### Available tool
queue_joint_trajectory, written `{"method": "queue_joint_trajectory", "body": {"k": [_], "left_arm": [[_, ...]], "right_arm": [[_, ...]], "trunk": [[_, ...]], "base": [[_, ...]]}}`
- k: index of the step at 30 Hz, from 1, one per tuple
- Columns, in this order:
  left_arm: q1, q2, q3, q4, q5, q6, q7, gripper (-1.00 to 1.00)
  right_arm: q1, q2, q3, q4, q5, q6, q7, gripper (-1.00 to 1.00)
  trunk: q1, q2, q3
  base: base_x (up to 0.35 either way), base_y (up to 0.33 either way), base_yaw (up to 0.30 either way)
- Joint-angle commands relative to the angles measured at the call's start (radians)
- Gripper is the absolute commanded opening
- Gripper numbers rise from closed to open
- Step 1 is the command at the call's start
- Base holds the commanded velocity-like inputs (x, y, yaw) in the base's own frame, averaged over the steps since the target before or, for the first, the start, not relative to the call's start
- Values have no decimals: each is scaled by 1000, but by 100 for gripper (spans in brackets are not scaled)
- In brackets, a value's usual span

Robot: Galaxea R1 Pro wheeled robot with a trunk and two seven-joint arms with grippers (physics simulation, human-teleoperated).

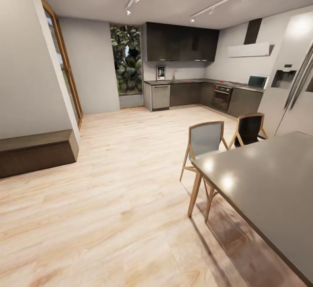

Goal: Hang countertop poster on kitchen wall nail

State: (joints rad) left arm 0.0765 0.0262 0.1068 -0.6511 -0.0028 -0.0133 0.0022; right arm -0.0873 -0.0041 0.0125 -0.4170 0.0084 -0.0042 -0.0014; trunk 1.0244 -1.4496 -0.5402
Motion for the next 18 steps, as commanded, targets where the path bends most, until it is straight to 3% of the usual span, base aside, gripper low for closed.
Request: {"method": "queue_joint_trajectory", "body": {"k": [1,18], "left_arm": [[0,0,0,-1,0,-2,0,100],[0,0,1,-1,0,-2,0,100]], "right_arm": [[0,-1,2,0,1,0,0,100],[0,-1,3,0,1,-2,0,100]], "trunk": [[1,0,-1],[1,0,-1]], "base": [[331,175,3],[331,175,0]]}}
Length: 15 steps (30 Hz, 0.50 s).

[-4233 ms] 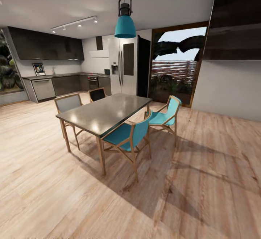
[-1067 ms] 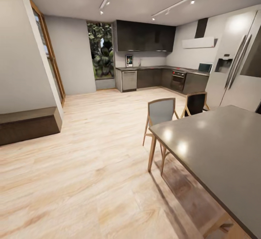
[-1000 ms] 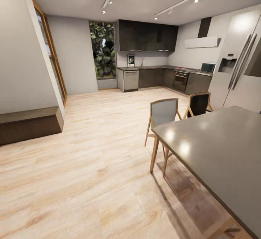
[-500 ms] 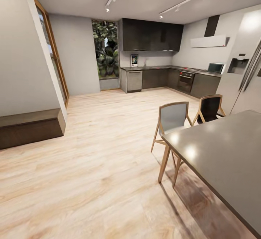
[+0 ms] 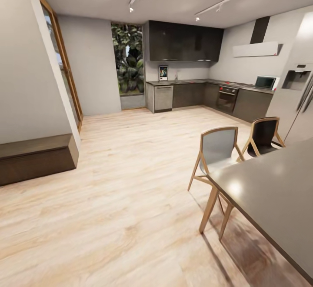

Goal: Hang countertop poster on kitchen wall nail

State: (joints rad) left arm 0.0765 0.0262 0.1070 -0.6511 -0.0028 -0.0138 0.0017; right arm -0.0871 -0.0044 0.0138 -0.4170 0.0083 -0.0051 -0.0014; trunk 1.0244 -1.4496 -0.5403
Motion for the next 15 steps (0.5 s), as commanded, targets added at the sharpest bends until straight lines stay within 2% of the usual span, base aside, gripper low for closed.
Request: {"method": "queue_joint_trajectory", "body": {"k": [1,15], "left_arm": [[0,0,0,-1,0,-1,0,100],[0,0,0,-1,0,-2,1,100]], "right_arm": [[0,0,1,0,1,-1,0,100],[0,0,2,1,2,-1,0,100]], "trunk": [[1,0,-1],[1,0,-1]], "base": [[331,175,0],[331,170,0]]}}
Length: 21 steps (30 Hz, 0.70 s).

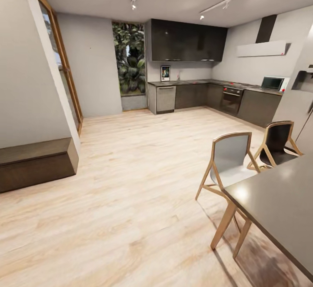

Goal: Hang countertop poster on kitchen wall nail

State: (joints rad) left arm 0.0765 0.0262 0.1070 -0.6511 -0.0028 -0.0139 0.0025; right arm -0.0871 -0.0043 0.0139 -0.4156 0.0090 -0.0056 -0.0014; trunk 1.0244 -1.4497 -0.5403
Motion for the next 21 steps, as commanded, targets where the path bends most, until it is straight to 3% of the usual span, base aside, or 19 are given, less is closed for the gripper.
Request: {"method": "queue_joint_trajectory", "body": {"k": [1,8,21], "left_arm": [[0,0,0,-1,0,-1,0,100],[0,0,0,-1,0,-1,0,100],[0,0,0,-1,0,-1,0,100]], "right_arm": [[0,0,1,0,1,-1,0,100],[0,0,1,0,2,-1,-1,100],[0,0,1,1,2,-1,-2,100]], "trunk": [[1,0,-1],[1,0,-1],[1,0,-1]], "base": [[331,146,0],[332,113,0],[336,11,0]]}}
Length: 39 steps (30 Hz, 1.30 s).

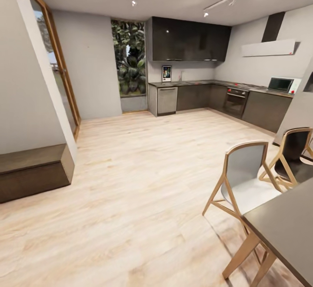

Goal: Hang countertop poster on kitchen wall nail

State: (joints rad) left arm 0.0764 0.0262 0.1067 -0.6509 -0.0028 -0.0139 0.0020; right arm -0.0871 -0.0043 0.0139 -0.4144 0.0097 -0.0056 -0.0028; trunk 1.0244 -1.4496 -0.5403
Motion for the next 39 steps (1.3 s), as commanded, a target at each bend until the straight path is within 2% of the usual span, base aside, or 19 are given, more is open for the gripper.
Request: {"method": "queue_joint_trajectory", "body": {"k": [1,20,39], "left_arm": [[0,0,1,-1,0,-1,0,100],[0,0,1,-1,0,-1,0,100],[0,0,1,-1,0,-1,0,100]], "right_arm": [[0,0,1,0,1,-1,0,100],[0,0,0,0,0,-1,0,100],[0,0,1,0,0,-1,0,100]], "trunk": [[1,0,-1],[1,0,-1],[1,0,-1]], "base": [[337,1,0],[338,3,0],[339,84,0]]}}
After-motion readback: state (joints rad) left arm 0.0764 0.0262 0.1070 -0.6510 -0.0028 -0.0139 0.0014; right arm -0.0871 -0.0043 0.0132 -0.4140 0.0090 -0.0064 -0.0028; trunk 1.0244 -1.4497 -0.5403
